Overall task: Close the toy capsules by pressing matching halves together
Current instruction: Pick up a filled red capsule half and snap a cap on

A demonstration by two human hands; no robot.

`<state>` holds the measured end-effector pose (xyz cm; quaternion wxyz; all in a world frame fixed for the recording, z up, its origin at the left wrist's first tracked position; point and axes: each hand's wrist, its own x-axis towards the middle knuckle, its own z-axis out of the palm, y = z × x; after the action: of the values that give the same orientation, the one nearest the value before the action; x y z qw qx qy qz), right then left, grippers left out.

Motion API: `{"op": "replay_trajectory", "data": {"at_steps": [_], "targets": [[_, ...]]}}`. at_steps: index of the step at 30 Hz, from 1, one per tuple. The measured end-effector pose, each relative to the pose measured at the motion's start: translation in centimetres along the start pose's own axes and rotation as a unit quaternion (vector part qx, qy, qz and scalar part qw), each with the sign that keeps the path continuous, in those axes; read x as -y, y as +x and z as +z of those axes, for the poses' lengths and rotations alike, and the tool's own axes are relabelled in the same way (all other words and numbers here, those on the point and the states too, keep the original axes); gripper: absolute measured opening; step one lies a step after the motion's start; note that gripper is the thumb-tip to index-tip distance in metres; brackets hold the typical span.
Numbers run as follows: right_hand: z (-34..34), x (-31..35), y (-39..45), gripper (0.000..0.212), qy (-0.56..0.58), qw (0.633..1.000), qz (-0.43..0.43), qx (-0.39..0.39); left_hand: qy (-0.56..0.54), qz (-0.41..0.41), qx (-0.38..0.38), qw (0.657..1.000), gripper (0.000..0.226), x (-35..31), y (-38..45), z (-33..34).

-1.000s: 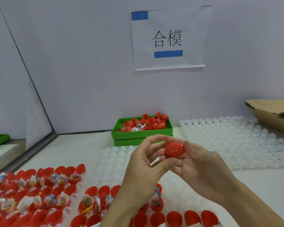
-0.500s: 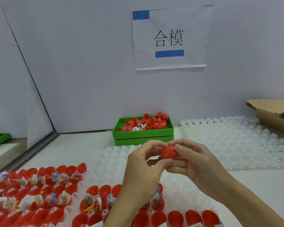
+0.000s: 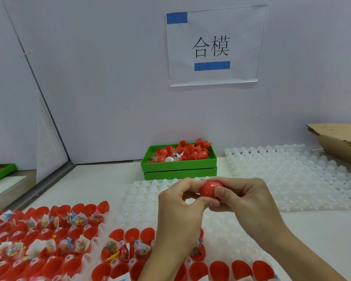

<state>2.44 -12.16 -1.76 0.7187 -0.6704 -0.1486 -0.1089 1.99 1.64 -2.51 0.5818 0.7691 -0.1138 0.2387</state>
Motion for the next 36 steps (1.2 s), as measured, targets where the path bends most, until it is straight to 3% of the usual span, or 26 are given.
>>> {"op": "replay_trajectory", "data": {"at_steps": [9,13,19,26,30,36], "targets": [[-0.4,-0.2,0.2,0.026,-0.035,0.998,-0.003,0.049,0.015,-0.019,-0.006,1.000,0.034,-0.2,-0.2,0.0],[-0.8,0.0,0.3,0.035,-0.096,0.992,-0.021,0.074,0.024,-0.023,0.016,0.999,0.036,-0.2,-0.2,-0.1],[-1.1,-0.2,0.3,0.033,-0.150,0.984,-0.027,0.091,0.084,0.024,0.048,0.995,0.029,0.2,-0.3,0.0],[-0.9,-0.6,0.3,0.034,-0.123,0.989,-0.029,0.079,0.115,0.076,0.039,0.990,0.014,0.2,-0.5,0.2],[-0.5,-0.4,0.2,0.037,-0.056,0.997,-0.015,0.059,0.047,0.028,0.037,0.998,0.033,0.0,-0.1,-0.1],[-1.1,0.2,0.4,0.027,0.003,0.999,0.013,0.048,-0.010,0.019,0.048,0.999,0.037,-0.5,0.2,-0.5]]}}
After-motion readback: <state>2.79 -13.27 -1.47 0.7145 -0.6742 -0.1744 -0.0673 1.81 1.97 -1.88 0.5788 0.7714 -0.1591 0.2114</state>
